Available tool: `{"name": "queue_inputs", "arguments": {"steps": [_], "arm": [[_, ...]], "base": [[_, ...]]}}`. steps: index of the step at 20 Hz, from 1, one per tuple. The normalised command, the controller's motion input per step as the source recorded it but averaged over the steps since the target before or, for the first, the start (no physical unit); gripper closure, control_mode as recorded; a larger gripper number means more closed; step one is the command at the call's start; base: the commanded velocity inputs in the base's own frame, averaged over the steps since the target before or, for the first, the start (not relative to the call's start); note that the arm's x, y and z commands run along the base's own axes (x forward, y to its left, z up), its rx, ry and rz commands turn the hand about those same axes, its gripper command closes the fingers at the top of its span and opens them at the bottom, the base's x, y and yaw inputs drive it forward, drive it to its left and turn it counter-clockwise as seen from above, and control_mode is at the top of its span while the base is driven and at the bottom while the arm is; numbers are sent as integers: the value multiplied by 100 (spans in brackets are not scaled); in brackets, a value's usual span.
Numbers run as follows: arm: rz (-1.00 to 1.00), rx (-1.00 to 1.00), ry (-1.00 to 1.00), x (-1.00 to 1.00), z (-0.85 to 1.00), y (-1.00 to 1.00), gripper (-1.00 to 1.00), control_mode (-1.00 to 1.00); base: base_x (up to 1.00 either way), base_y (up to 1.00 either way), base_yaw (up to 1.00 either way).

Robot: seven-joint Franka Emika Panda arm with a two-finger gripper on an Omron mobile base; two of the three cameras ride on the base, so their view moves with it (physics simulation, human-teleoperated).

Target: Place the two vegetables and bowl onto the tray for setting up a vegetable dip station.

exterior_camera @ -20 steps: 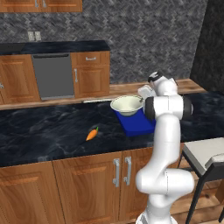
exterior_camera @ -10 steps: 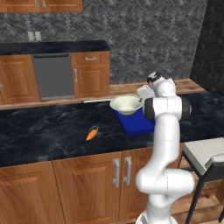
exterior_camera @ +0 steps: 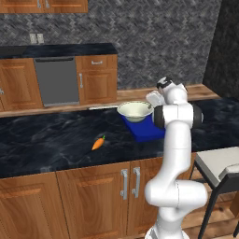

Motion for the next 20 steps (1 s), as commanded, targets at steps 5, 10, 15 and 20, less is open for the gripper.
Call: {"name": "queue_inputs", "arguments": {"steps": [5,10,15,20], "arm": [[0,0,-1,-1,-1,0,100,-100],[0,0,-3,-5,0,0,-100,-100],[0,0,-8,-3,0,0,-100,-100],[0,0,-9,-4,2,-2,-100,-100]], "base": [[0,0,0],[0,0,0],[0,0,0],[0,0,0]]}}
